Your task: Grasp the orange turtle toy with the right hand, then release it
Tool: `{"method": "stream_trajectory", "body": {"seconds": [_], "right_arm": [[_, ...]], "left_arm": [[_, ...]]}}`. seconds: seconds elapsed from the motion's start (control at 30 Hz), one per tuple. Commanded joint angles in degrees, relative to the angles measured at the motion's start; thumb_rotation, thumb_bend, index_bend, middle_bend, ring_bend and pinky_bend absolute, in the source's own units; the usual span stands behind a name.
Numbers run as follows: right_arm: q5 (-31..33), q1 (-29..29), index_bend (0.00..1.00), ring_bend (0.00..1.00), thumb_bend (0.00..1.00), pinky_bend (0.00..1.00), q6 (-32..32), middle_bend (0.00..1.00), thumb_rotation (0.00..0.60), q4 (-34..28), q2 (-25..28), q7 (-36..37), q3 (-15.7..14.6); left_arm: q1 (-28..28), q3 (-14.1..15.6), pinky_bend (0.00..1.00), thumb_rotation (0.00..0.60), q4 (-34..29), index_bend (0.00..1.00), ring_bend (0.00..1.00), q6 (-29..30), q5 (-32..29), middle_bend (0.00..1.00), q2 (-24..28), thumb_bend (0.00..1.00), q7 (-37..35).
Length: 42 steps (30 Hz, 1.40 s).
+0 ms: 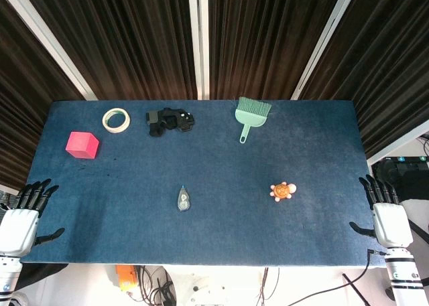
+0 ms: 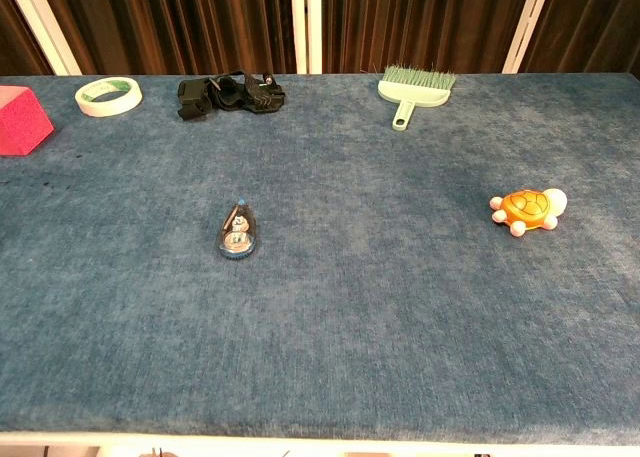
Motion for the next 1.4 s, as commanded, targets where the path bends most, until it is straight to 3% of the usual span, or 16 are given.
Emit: {"method": "stream_trajectory", "body": {"seconds": [0.03, 0.5, 0.8, 1.1, 1.4], "right_arm": [[-0.03, 0.03, 0.00, 0.00, 0.01, 0.00, -0.08, 0.00, 0.600, 0.08, 0.01, 0.16, 0.00], [-0.79, 1.07, 0.00, 0.00, 0.01, 0.00, -1.47, 0.00, 0.600, -0.06, 0.76, 1.37, 0.02], [0.04, 4.45, 0.00, 0.00, 0.01, 0.00, -6.21, 0.00, 0.600, -1.99, 1.67, -0.70, 1.00], [4.32, 13.86, 0.00, 0.00, 0.02, 0.00, -18.10, 0.00, 0.600, -7.71, 2.33, -12.33, 4.16], [14.74, 22.23, 0.00, 0.00, 0.02, 0.00, -25.56, 0.03, 0.600, -9.56, -2.38, -26.99, 6.65]], "left_arm": [[-0.08, 0.03, 0.07, 0.600, -0.26, 0.13, 0.00, -0.10, 0.02, 0.03, 0.10, 0.06, 0.24], [-0.44, 0.24, 0.07, 0.600, -2.69, 0.13, 0.00, -0.92, -0.13, 0.03, 0.64, 0.06, 2.52], [-0.58, -0.27, 0.07, 0.600, -2.49, 0.13, 0.00, -0.90, -0.81, 0.03, 0.53, 0.06, 2.29], [-0.33, 0.46, 0.07, 0.600, -0.36, 0.13, 0.00, -1.80, -1.28, 0.03, -0.20, 0.06, 0.10], [0.47, 0.80, 0.07, 0.600, 0.12, 0.13, 0.00, -1.37, -1.76, 0.03, -0.09, 0.06, -0.81]]}}
